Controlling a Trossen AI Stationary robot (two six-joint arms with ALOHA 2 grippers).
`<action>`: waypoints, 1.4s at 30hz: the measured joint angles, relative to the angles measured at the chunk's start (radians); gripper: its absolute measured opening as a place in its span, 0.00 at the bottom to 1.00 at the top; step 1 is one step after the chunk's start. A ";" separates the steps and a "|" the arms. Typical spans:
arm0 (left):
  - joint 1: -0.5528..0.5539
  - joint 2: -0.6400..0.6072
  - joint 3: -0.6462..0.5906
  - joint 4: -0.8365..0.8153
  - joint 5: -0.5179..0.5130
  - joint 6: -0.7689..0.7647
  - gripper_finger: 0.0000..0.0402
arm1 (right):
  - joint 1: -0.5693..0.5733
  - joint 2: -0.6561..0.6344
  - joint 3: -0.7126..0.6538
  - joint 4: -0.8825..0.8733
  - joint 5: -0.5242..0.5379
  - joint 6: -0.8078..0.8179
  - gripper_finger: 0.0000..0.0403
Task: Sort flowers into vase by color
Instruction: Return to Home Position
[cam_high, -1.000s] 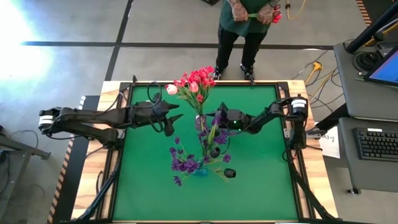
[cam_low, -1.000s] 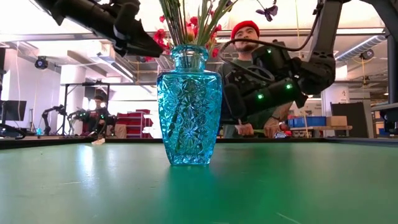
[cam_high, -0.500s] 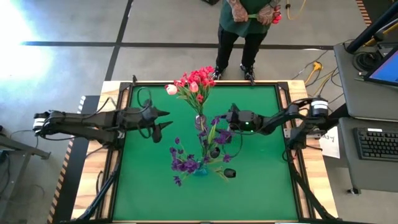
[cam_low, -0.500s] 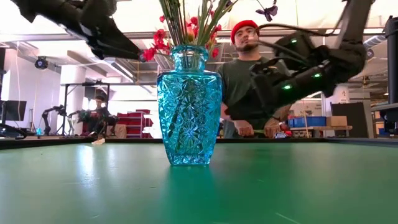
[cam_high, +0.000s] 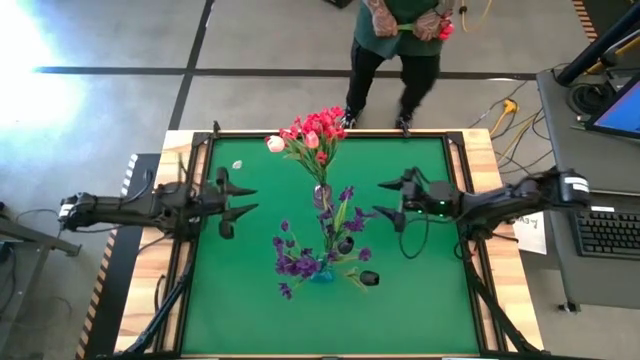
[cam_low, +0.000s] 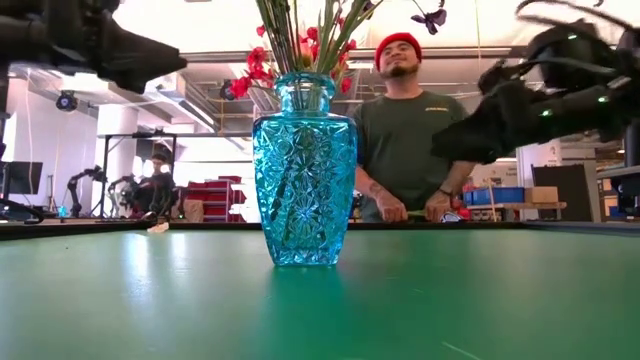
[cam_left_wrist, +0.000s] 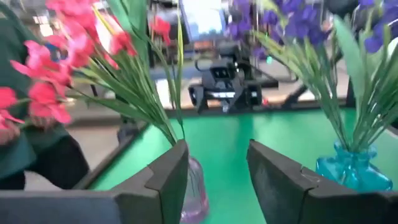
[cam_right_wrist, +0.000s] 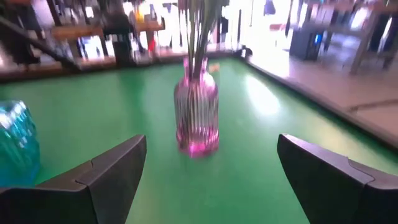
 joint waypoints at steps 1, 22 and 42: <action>0.000 -0.036 -0.024 0.014 0.002 0.009 0.37 | 0.000 -0.032 -0.017 0.015 0.000 -0.002 0.88; 0.006 -0.342 -0.129 -0.182 0.100 0.036 0.03 | 0.000 -0.386 -0.093 -0.011 -0.071 0.016 0.88; 0.006 -0.302 -0.130 -0.191 -0.089 -0.047 0.00 | 0.000 -0.605 -0.094 -0.074 -0.165 -0.109 0.88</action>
